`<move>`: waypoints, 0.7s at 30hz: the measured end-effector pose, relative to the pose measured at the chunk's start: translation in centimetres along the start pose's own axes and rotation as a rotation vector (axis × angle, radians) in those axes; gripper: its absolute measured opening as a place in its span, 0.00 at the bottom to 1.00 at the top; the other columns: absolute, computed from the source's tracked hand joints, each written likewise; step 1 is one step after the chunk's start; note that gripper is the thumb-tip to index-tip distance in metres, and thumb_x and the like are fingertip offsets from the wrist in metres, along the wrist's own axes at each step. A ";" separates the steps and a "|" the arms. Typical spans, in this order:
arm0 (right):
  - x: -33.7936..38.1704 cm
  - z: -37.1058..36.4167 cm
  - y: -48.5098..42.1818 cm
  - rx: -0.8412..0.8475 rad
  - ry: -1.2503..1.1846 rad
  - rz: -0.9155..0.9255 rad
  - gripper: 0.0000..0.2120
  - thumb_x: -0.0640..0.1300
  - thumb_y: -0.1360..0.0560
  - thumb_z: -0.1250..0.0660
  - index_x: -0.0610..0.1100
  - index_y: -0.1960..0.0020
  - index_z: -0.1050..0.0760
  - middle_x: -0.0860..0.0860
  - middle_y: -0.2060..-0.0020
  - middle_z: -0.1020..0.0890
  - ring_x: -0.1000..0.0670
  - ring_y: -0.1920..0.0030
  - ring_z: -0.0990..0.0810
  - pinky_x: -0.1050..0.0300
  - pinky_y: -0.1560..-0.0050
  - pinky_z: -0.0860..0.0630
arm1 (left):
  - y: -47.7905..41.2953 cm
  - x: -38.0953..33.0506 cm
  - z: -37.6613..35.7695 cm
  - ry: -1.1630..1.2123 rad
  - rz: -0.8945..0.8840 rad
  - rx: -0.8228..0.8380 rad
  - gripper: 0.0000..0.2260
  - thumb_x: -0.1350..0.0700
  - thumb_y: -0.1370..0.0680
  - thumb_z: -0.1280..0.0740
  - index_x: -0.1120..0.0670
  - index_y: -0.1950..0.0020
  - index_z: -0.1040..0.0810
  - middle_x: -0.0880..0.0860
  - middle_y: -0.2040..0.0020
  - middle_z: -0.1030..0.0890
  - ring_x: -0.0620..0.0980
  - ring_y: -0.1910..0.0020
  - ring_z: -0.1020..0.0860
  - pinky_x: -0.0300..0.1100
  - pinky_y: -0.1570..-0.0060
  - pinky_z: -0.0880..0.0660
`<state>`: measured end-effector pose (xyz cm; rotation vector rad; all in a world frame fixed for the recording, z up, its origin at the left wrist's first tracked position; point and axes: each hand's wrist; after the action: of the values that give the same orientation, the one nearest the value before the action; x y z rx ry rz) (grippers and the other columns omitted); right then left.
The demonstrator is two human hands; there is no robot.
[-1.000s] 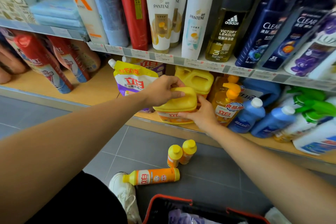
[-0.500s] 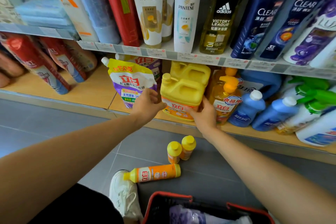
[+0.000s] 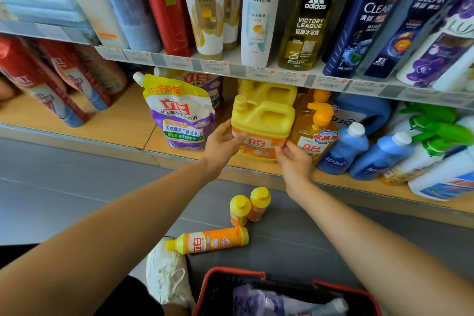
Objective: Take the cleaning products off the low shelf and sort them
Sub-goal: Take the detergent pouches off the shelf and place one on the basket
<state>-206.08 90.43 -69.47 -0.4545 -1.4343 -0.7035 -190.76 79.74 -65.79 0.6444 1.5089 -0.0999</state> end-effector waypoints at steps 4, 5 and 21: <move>-0.5 1.4 0.8 0.057 0.031 -0.020 0.17 0.37 0.22 0.30 0.44 0.34 0.21 0.69 0.55 0.18 0.71 0.51 0.20 0.73 0.52 0.23 | 1.2 1.2 2.2 -0.205 -0.018 0.156 0.32 0.57 0.21 0.28 0.47 0.21 0.38 0.45 0.32 0.24 0.48 0.32 0.26 0.39 0.45 0.23; -0.6 1.8 1.1 0.068 0.119 -0.002 0.17 0.38 0.23 0.28 0.42 0.35 0.21 0.67 0.54 0.17 0.71 0.53 0.20 0.73 0.54 0.23 | 1.7 1.9 2.5 -0.299 -0.029 0.168 0.31 0.58 0.22 0.28 0.48 0.22 0.37 0.47 0.32 0.25 0.48 0.33 0.26 0.35 0.50 0.23; -0.4 0.8 3.9 0.728 1.312 0.234 0.18 0.50 0.23 0.29 0.49 0.34 0.26 0.44 0.39 0.20 0.41 0.38 0.23 0.47 0.43 0.24 | 6.3 6.6 6.8 -1.376 -0.238 0.161 0.17 0.40 0.23 0.31 0.53 0.47 0.23 0.53 0.49 0.20 0.55 0.50 0.21 0.50 0.51 0.23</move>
<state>-204.07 93.86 -69.24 0.3932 -0.2889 -0.1314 -181.34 84.04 -70.39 0.3447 0.2267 -0.6987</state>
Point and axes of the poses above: each hand's wrist, its own y-axis away from the middle knuckle, its own z-axis out of the back of the hand, x = y × z
